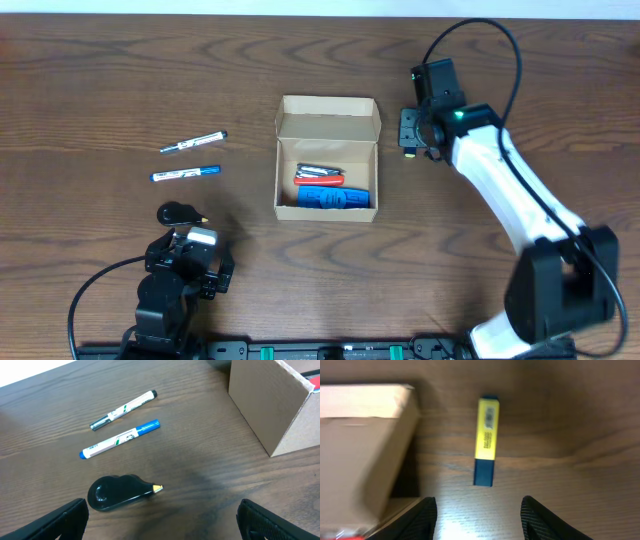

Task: Pack container
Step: 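Grasp the yellow highlighter with the right gripper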

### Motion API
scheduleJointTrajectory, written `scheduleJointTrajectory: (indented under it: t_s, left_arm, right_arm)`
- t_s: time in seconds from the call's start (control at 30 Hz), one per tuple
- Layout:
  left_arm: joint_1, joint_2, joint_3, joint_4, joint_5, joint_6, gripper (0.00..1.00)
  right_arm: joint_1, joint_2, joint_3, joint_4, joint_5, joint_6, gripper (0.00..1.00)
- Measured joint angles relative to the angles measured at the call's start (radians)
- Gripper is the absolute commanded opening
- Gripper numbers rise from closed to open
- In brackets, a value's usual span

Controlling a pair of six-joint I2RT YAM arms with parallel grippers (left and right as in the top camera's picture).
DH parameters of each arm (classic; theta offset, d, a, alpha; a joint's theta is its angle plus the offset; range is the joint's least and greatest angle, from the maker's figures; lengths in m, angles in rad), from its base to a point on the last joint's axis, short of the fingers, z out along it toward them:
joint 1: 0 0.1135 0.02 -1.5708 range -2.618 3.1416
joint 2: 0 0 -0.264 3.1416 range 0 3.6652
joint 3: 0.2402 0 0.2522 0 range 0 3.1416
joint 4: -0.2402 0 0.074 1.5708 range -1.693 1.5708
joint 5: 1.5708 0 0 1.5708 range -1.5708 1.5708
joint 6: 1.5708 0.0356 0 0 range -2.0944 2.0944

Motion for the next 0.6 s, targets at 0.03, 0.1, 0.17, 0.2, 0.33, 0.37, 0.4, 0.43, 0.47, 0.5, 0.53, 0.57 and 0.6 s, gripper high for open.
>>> scheduleJointTrajectory:
  t_s: [0.03,0.1,0.17,0.2,0.33,0.37,0.4,0.43,0.47,0.5,0.53,0.57,0.6]
  left_arm:
    - [0.000,0.000,0.000,0.000,0.000,0.000,0.95]
    - [0.000,0.000,0.000,0.000,0.000,0.000,0.95]
    - [0.000,0.000,0.000,0.000,0.000,0.000,0.95]
    - [0.000,0.000,0.000,0.000,0.000,0.000,0.95]
    - [0.000,0.000,0.000,0.000,0.000,0.000,0.95]
    - [0.000,0.000,0.000,0.000,0.000,0.000,0.96]
    - [0.000,0.000,0.000,0.000,0.000,0.000,0.95]
    - [0.000,0.000,0.000,0.000,0.000,0.000,0.95]
    - [0.000,0.000,0.000,0.000,0.000,0.000,0.95]
    - [0.000,0.000,0.000,0.000,0.000,0.000,0.95]
    - [0.000,0.000,0.000,0.000,0.000,0.000,0.96]
    - [0.000,0.000,0.000,0.000,0.000,0.000,0.95]
    - [0.000,0.000,0.000,0.000,0.000,0.000,0.95]
  right_arm:
    - [-0.005,0.028,0.000,0.011,0.001,0.011,0.57]
    - [-0.011,0.066,0.000,0.028,0.005,0.021,0.59]
    - [-0.017,0.106,0.000,0.054,0.004,0.037,0.61]
    - [-0.019,0.122,0.000,0.065,0.005,0.039,0.61]
    - [-0.032,0.180,0.000,0.130,0.004,0.049,0.66]
    - [-0.038,0.191,0.000,0.147,0.003,0.051,0.66]
    - [-0.041,0.204,0.000,0.166,0.002,0.052,0.66]
    - [-0.044,0.216,0.000,0.185,0.000,0.053,0.67]
    - [-0.045,0.227,0.000,0.199,-0.001,0.055,0.68]
    - [-0.045,0.240,0.000,0.215,-0.002,0.056,0.68]
    - [-0.045,0.252,0.000,0.227,-0.002,0.056,0.69]
    - [-0.045,0.261,0.000,0.238,-0.004,0.056,0.70]
    - [-0.045,0.273,0.000,0.251,-0.005,0.056,0.70]
